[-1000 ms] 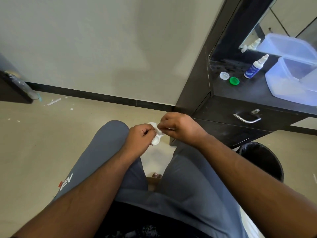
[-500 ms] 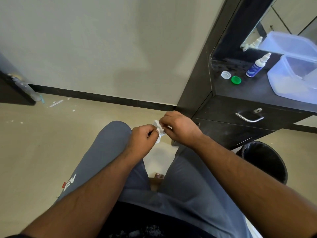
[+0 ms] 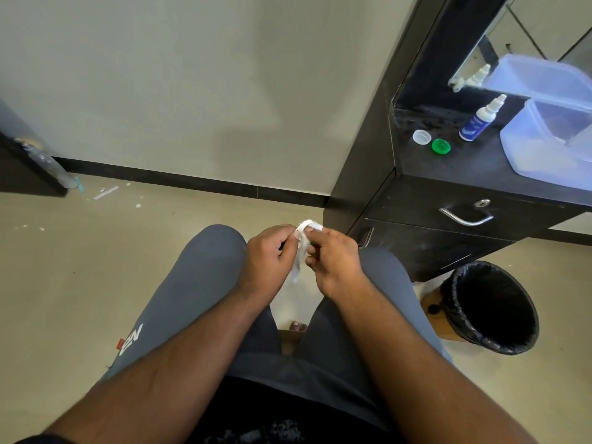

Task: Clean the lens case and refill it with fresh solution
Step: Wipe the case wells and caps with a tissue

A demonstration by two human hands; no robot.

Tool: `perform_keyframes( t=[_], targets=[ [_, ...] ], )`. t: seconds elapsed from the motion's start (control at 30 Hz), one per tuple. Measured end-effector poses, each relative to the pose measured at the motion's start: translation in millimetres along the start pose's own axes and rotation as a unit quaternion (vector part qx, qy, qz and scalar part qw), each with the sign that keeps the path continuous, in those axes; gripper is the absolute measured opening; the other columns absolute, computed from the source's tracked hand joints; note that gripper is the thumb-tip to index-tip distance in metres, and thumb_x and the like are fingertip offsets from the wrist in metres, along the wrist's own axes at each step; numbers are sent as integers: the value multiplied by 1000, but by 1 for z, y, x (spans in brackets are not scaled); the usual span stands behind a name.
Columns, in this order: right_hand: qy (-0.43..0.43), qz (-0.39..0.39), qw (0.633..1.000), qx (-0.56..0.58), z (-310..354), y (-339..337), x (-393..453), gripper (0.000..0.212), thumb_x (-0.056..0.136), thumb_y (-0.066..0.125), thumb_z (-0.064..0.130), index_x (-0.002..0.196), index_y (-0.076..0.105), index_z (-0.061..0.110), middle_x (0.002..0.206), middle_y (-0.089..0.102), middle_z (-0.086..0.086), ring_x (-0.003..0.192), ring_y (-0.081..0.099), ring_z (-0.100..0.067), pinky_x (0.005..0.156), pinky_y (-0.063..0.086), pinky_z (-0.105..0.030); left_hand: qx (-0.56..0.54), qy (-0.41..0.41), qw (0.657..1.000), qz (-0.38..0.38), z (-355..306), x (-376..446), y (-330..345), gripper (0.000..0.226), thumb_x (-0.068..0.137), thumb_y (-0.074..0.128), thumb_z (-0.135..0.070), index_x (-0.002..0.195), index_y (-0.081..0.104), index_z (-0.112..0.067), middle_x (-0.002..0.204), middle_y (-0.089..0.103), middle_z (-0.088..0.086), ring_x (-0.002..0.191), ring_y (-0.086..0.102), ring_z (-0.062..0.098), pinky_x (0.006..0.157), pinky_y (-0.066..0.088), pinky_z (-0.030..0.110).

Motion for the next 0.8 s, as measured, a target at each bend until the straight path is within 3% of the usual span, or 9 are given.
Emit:
perform_keyframes(
  t=[0.07,0.2,0.27,0.37,0.47,0.53,0.6,0.7,0.8],
  targets=[
    [8,7,1000,4,3,-1,1,12,87,66,11,98,68,6,80,64,-8,60,52,-10,55,46,-23,-17,-5,1000,9,-3,-2,0,23,96,54,-21,86,68,-7,71,64,3,65,60,15,55,49,27],
    [-175,4,950,-260,41,-1,-5,9,86,68,15,80,68,8,75,64,-5,68,57,-14,59,48,-24,-23,-79,996,42,9,-3,4,15,90,64,-23,96,74,-15,78,69,-4,71,64,8,62,51,21],
    [-212,10,926,-311,45,2,-6,11,85,69,15,76,66,8,75,64,-8,70,59,-17,63,51,-25,-19,-98,993,65,14,-4,8,14,90,64,-22,91,75,-13,72,68,0,65,60,10,57,47,23],
    [-174,9,949,-261,35,-1,-3,11,85,69,14,79,68,5,74,62,-9,66,55,-15,60,49,-25,-8,-82,994,67,14,-5,8,16,90,64,-19,79,73,-11,60,61,3,55,53,14,52,41,25],
    [-31,20,995,-91,7,0,-3,10,85,69,12,90,70,4,75,63,-7,60,52,-10,57,46,-23,7,-36,998,41,7,-4,2,20,91,62,-15,74,68,-6,60,58,4,55,52,16,51,41,26],
    [73,42,996,6,-7,6,-7,13,85,69,10,96,68,3,70,61,-4,51,47,-6,50,45,-20,14,-8,1000,26,2,-3,-3,16,92,61,-11,82,70,-4,70,65,7,62,59,14,55,47,21],
    [124,82,988,31,-8,11,-7,12,85,69,9,95,67,4,67,59,-4,49,42,-5,45,44,-17,11,-12,1000,16,5,-2,-5,16,92,61,-13,86,70,-2,77,70,10,68,64,18,59,55,30],
    [110,112,988,12,0,5,0,6,87,66,9,90,68,5,65,59,-4,51,45,-7,46,44,-18,-64,-112,991,19,23,-2,-4,19,93,60,-19,89,73,-7,80,71,8,74,68,22,66,58,37],
    [-41,100,985,-137,23,-9,8,9,88,65,12,95,69,8,86,68,-6,70,60,-13,63,53,-25,-209,-253,945,12,41,-7,-1,15,93,60,-11,91,74,-14,89,73,8,85,71,22,73,59,27]
  ],
)
Point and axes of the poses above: each hand's wrist, its own x-axis towards the middle knuckle, its own y-axis out of the palm, z = x × y, the point moved 9 cm from there along x, towards the middle knuckle
